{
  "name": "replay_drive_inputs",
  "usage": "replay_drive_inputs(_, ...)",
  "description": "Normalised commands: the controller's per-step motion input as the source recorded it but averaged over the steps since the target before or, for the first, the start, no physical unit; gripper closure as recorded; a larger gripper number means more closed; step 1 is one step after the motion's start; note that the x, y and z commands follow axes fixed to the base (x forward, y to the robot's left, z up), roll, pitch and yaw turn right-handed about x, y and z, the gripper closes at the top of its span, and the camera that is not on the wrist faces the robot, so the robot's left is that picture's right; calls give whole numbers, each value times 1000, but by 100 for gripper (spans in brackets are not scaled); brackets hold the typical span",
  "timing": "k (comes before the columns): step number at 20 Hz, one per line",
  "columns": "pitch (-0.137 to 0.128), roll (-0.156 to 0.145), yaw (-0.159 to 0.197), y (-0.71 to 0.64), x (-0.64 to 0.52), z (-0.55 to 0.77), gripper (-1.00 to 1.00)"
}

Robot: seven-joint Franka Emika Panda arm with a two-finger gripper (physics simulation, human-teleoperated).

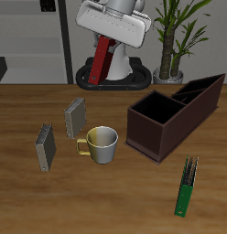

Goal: Place the red book into the left desk caddy's front compartment

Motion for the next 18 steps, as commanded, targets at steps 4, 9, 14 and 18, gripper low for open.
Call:
replay_drive_inputs(4, -26, -14, -40, 274, -459, 62, 100)
replay_drive_inputs(9, -9, -37, -59, 309, -449, 1, 100)
replay_drive_inputs(14, -36, -23, 9, 324, -394, -48, 100)
replay_drive_inputs(18, -14, -35, -17, 211, -367, -62, 100)
